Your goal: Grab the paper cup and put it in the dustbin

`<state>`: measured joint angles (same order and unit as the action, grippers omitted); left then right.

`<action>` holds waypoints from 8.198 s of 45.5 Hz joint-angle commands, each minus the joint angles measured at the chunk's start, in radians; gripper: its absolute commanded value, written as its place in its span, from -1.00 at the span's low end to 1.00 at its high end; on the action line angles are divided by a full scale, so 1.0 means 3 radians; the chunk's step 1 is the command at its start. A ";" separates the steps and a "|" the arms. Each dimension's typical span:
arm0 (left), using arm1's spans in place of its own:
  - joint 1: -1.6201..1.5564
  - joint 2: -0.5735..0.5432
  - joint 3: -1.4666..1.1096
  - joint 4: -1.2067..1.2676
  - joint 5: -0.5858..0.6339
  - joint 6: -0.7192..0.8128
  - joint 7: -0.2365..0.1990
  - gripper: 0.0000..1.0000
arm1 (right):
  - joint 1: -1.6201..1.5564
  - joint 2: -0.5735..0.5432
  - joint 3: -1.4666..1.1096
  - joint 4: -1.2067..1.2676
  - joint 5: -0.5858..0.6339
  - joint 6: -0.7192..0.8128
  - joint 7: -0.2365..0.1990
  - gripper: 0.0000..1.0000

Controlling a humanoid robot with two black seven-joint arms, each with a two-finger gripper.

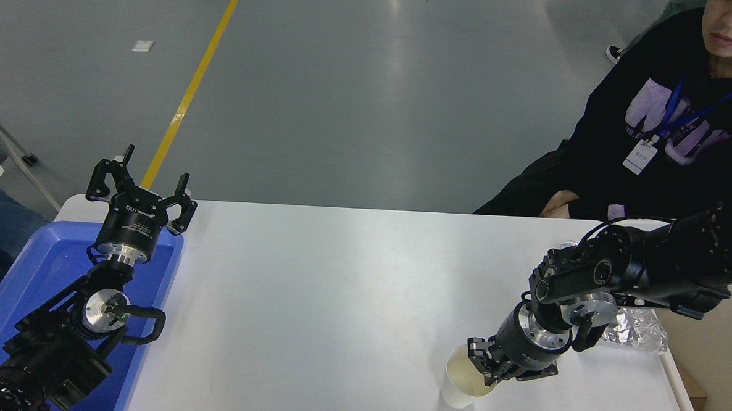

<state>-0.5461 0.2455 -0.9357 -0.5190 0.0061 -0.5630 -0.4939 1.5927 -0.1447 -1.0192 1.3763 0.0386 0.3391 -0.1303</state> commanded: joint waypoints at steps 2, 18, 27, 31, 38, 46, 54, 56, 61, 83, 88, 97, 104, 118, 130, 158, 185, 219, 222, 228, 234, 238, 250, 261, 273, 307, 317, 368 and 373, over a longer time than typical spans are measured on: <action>0.0000 0.0000 0.0000 -0.0003 0.0000 0.0000 0.0000 0.96 | 0.0009 -0.0008 -0.0008 0.0004 0.0081 0.0020 0.0000 -1.00; 0.0000 0.0000 0.0000 -0.0003 0.0000 0.0000 0.0000 0.96 | 0.0024 -0.0014 -0.0008 0.0004 0.0091 0.0015 0.0000 -1.00; 0.0000 0.0000 0.0000 0.0002 0.0000 0.0000 0.0000 0.96 | 0.0029 -0.0019 -0.0008 0.0004 0.0137 0.0015 0.0000 -1.00; 0.0000 0.0000 0.0000 -0.0003 0.0000 0.0000 0.0000 0.96 | 0.0096 -0.0034 -0.0018 0.0024 0.0224 0.0025 0.0000 -1.00; 0.0000 0.0000 0.0000 0.0002 0.0000 0.0000 0.0000 0.96 | 0.0570 -0.0233 -0.0171 0.0244 0.0250 0.0321 0.0000 -1.00; 0.0000 0.0000 0.0000 -0.0003 0.0000 0.0000 0.0000 0.96 | 0.1511 -0.0616 -0.0218 0.0403 0.0255 0.1450 0.0005 -1.00; 0.0000 0.0005 0.0000 0.0002 0.0000 0.0000 0.0000 0.96 | 0.2309 -0.0847 -0.0269 0.0439 0.0255 0.1488 0.0005 -1.00; 0.0000 0.0005 0.0000 0.0002 0.0000 0.0000 0.0000 0.96 | 0.2457 -0.0903 -0.0299 0.0439 0.0260 0.1488 0.0010 -1.00; 0.0005 0.0005 0.0000 0.0002 0.0000 0.0000 0.0000 0.96 | 0.2836 -0.0944 -0.0432 0.0464 0.0260 0.1488 0.0025 -1.00; 0.0005 0.0005 0.0000 0.0002 0.0000 0.0000 0.0000 0.96 | 0.3430 -0.0970 -0.0673 0.0536 0.0403 0.1488 0.0030 -1.00; 0.0005 0.0005 0.0000 0.0002 0.0000 0.0000 0.0000 0.96 | 0.3409 -0.0970 -0.0683 0.0536 0.0403 0.1488 0.0025 -1.00; 0.0005 0.0005 0.0000 0.0002 0.0000 0.0000 0.0000 0.96 | 0.3256 -0.0959 -0.0877 0.0500 0.0383 0.1488 0.0025 -1.00; 0.0005 0.0005 0.0000 0.0002 0.0000 0.0000 0.0000 0.96 | 0.3179 -0.0980 -0.1219 0.0500 0.0362 0.1488 0.0025 -1.00; 0.0010 0.0005 0.0000 0.0002 0.0000 0.0000 -0.0005 0.96 | 0.2873 -0.1338 -0.1884 0.0475 0.0285 0.1279 0.0025 -1.00; 0.0010 0.0005 -0.0005 0.0002 0.0000 0.0000 -0.0005 0.96 | 0.2347 -0.2002 -0.1987 0.0173 0.0173 0.0098 0.0020 -1.00; 0.0010 0.0005 -0.0005 0.0002 0.0000 0.0000 -0.0005 0.96 | -0.1647 -0.2013 0.0329 -0.2444 0.0009 -0.1166 0.0025 -1.00; 0.0005 0.0005 -0.0010 0.0002 0.0000 0.0000 -0.0005 0.96 | -0.2860 -0.1062 0.0948 -0.3887 0.0091 -0.1672 0.0025 -1.00; 0.0005 0.0005 -0.0010 0.0002 -0.0005 0.0005 -0.0005 0.96 | -0.2885 -0.1082 0.0943 -0.3913 0.0086 -0.1728 0.0025 -0.13; 0.0005 0.0005 -0.0010 0.0002 -0.0005 0.0005 -0.0005 0.96 | -0.2885 -0.1082 0.0948 -0.3938 0.0091 -0.1820 0.0025 0.53; 0.0005 0.0005 -0.0010 0.0002 -0.0005 0.0005 -0.0005 0.96 | -0.2890 -0.1082 0.0953 -0.3938 0.0091 -0.1897 0.0025 0.64; 0.0005 0.0005 -0.0010 0.0002 0.0000 0.0005 -0.0005 0.96 | -0.2890 -0.1087 0.0953 -0.3938 0.0091 -0.1902 0.0030 0.64; 0.0005 0.0005 -0.0010 0.0002 -0.0005 0.0005 -0.0005 0.96 | -0.2890 -0.1092 0.0948 -0.3928 0.0091 -0.1902 0.0030 0.64; 0.0005 0.0005 -0.0010 0.0002 0.0000 0.0005 -0.0005 0.96 | -0.2758 -0.1113 0.0994 -0.3755 0.0096 -0.1877 0.0030 0.88; 0.0005 0.0005 -0.0005 0.0002 0.0000 0.0005 -0.0005 0.96 | -0.2078 -0.1629 0.0907 -0.2641 0.0086 -0.1856 0.0025 1.00; 0.0005 0.0005 -0.0005 0.0002 0.0000 0.0005 -0.0005 0.96 | -0.0969 -0.1931 -0.0176 -0.1199 0.0076 -0.1729 0.0030 1.00; 0.0010 0.0005 -0.0005 0.0002 -0.0005 0.0005 -0.0005 0.96 | 0.1542 -0.0955 -0.0673 -0.0078 -0.0124 0.1488 0.0020 1.00; 0.0010 0.0005 -0.0005 0.0002 -0.0005 0.0005 -0.0005 0.96 | 0.2340 -0.0520 -0.0663 0.0336 -0.0098 0.1488 0.0030 1.00; 0.0005 0.0005 0.0000 0.0002 0.0000 0.0000 0.0000 0.96 | 0.2427 -0.0285 -0.0693 0.0352 -0.0057 0.1488 0.0025 1.00; 0.0000 0.0005 0.0000 0.0002 0.0000 0.0000 0.0000 0.96 | 0.2427 -0.0285 -0.0668 0.0352 -0.0052 0.1488 0.0025 1.00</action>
<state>-0.5454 0.2470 -0.9357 -0.5185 0.0060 -0.5630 -0.4940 2.3436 -0.2467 -1.2157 1.4831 0.0214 0.7851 -0.1227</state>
